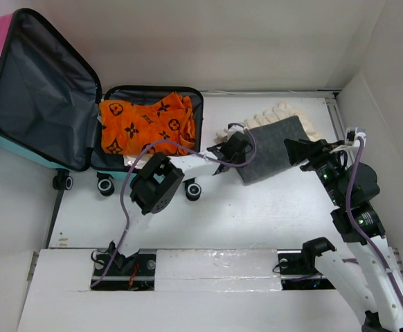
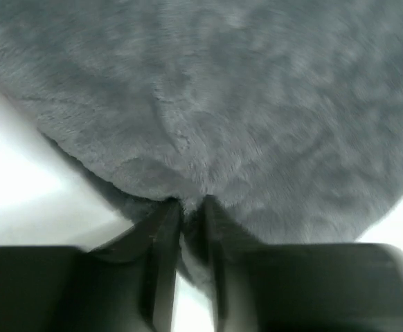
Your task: Pack the luggage
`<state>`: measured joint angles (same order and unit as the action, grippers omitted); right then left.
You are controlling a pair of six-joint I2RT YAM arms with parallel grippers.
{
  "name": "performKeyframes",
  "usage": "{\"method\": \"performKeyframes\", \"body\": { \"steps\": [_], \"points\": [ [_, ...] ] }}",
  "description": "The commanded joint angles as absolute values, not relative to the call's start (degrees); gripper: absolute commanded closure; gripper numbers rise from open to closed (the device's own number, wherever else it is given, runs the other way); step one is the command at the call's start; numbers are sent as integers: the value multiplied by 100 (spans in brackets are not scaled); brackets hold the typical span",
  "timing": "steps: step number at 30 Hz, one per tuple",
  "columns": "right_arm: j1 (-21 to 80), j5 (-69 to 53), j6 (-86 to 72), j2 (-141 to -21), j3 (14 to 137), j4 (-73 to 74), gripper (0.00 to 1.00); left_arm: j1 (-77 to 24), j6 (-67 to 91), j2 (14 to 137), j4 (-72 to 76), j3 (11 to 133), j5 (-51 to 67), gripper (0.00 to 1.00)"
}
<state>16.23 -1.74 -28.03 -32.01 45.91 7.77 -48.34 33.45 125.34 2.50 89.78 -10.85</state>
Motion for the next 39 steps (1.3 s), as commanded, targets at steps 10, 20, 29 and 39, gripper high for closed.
{"method": "performKeyframes", "body": {
  "steps": [10,20,29,39],
  "points": [
    [1670,-466,-2751,-3252,4570,598,35,-4948,3884,11426,115,8112,-1854,23],
    [1670,-624,-2751,-3357,4570,598,35,-4896,4658,12049,325,8279,-1240,24],
    [1670,-624,-2751,-3305,4570,598,35,-4764,4598,12621,545,8647,-1125,83],
    [1670,-563,-2751,-3252,4570,598,35,-4351,2674,12498,-587,11203,-450,100]
  ]
}}
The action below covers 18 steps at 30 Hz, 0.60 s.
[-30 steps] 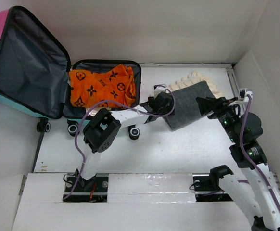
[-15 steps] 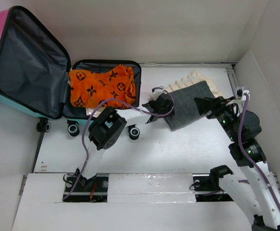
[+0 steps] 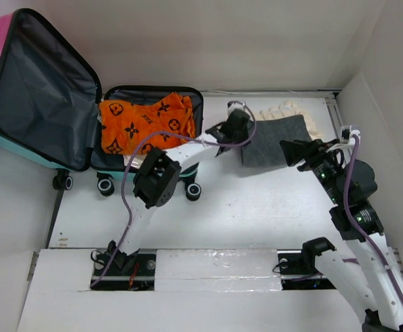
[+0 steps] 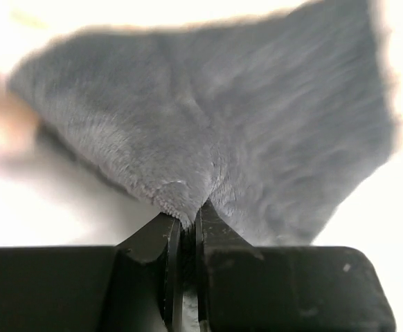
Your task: Pack the luggage
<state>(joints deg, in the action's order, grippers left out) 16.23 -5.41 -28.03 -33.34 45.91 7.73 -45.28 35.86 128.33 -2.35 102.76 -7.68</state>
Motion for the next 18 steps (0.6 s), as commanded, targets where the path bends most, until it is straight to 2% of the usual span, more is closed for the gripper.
{"method": "performKeyframes", "body": {
  "steps": [1,4,7,12,18],
  "points": [
    [1670,-502,-2751,-3200,4570,598,35,-4290,2515,12498,-806,11928,-239,100],
    [1670,-501,-2751,-3199,4570,545,35,-3947,1856,12560,-1676,13283,218,100],
    [1670,-501,-2751,-3199,4570,545,35,-3429,1522,12288,-2311,13685,368,100],
    [1670,-562,-2751,-3252,4570,545,35,-2017,1389,10657,-1987,12000,668,100],
    [1723,-510,-2751,-3252,4518,492,33,-249,1757,9687,-1442,9656,1080,100]
  ]
}}
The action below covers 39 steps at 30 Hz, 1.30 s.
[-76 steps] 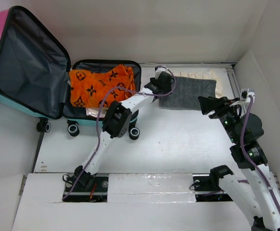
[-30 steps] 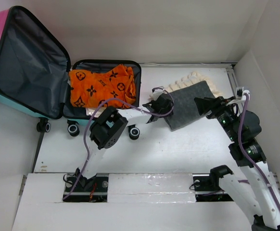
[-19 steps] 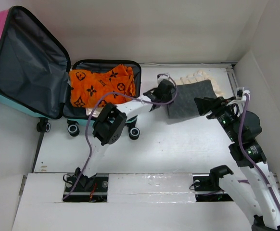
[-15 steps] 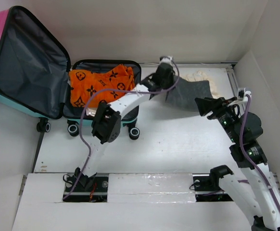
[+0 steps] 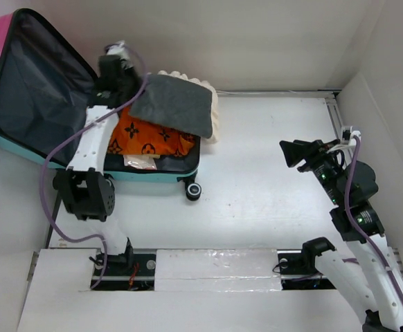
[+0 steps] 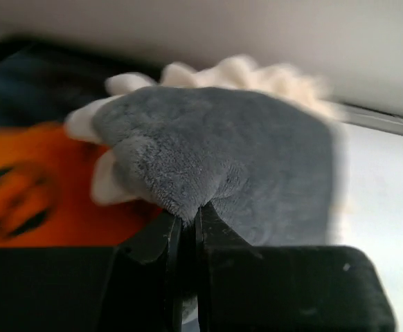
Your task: Pack the luggage
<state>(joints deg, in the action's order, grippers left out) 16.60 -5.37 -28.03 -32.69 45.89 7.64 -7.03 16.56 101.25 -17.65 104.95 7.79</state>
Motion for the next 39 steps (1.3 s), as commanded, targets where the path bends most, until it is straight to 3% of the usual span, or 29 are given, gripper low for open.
{"method": "performKeyframes", "body": {
  "steps": [1,4,11,13,14,21,23,24,26,28,29,32,33,34,35,39],
  "points": [
    [1775,-510,-2751,-3252,4518,492,33,206,1880,9512,-1354,9346,1168,100],
    [1775,-457,-2751,-3252,4518,492,33,763,2249,9203,-827,8282,1336,100],
    [1775,-633,-2751,-3498,4518,439,33,1336,2513,8719,-790,7734,450,100],
    [1775,-633,-2751,-3498,4518,439,33,1336,2514,8780,-1089,7874,256,82],
    [1775,-685,-2751,-3498,4518,439,33,1336,2679,8780,-1186,7927,-15,78],
    [1775,-1036,-2751,-3709,4518,369,33,1336,2743,7884,-1080,8049,-666,80],
    [1775,-1037,-2751,-3762,4518,316,33,1336,2673,7884,-1360,8269,-729,89],
    [1775,-1037,-2751,-3762,4518,316,33,1336,2672,7936,-1423,8349,-677,84],
    [1775,-1037,-2751,-3814,4518,316,33,758,2523,7989,-1424,8350,-677,71],
    [1775,-1098,-2751,-3814,4518,316,33,56,2522,8102,-1284,8280,-607,73],
    [1775,-1099,-2751,-3814,4518,255,33,-765,2522,8365,-1283,8279,-685,75],
    [1828,-1099,-2751,-3928,4518,255,57,-2069,2609,9171,-1038,8533,-677,81],
    [1828,-1099,-2751,-3929,4518,255,83,-2257,2697,9402,-959,8656,-625,82],
    [1828,-1099,-2751,-3929,4518,255,94,-2398,2759,9631,-871,8762,-520,85],
    [1828,-1046,-2751,-3929,4518,255,100,-2504,2864,9859,-801,8972,-310,88],
    [1828,-1046,-2698,-3929,4518,255,98,-2637,3093,10957,-713,9264,-211,97]
  ]
}}
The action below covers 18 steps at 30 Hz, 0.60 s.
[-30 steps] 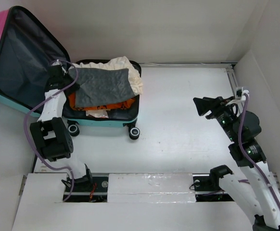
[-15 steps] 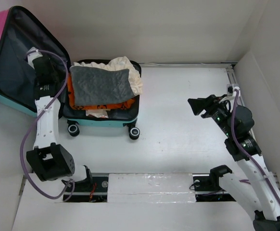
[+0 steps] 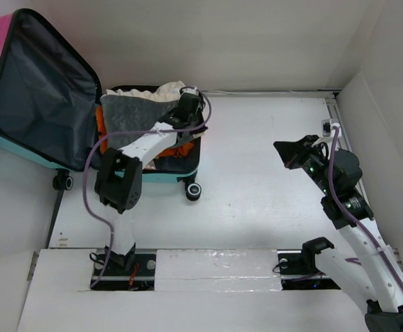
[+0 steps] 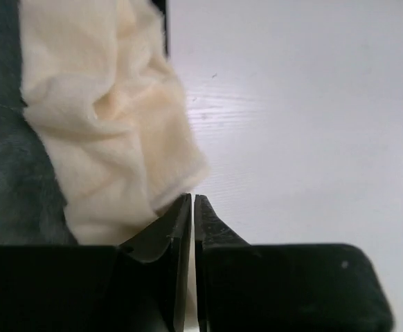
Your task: Pack the luggage
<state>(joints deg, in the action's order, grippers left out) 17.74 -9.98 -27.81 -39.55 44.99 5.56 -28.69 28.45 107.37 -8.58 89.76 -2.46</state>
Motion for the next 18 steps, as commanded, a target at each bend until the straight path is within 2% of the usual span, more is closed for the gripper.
{"method": "performKeyframes", "body": {
  "steps": [1,5,6,11,13,18],
  "points": [
    [1828,-1046,-2698,-3929,4518,255,98,-2637,3094,11082,-712,9264,-315,99],
    [1828,-1046,-2698,-3929,4518,255,95,-2461,3304,11478,-1132,9027,-991,100],
    [1828,-1046,-2698,-3929,4518,255,94,-2391,3400,11479,-1134,8609,-1280,100],
    [1828,-1099,-2698,-3876,4518,255,94,-2084,3542,10051,7,6911,-1345,100],
    [1828,-1099,-2698,-3876,4518,255,94,-2083,3472,9556,911,6227,-1101,100],
    [1828,-1151,-2698,-3929,4518,255,92,-2083,3419,9009,1160,6354,-615,95]
  ]
}}
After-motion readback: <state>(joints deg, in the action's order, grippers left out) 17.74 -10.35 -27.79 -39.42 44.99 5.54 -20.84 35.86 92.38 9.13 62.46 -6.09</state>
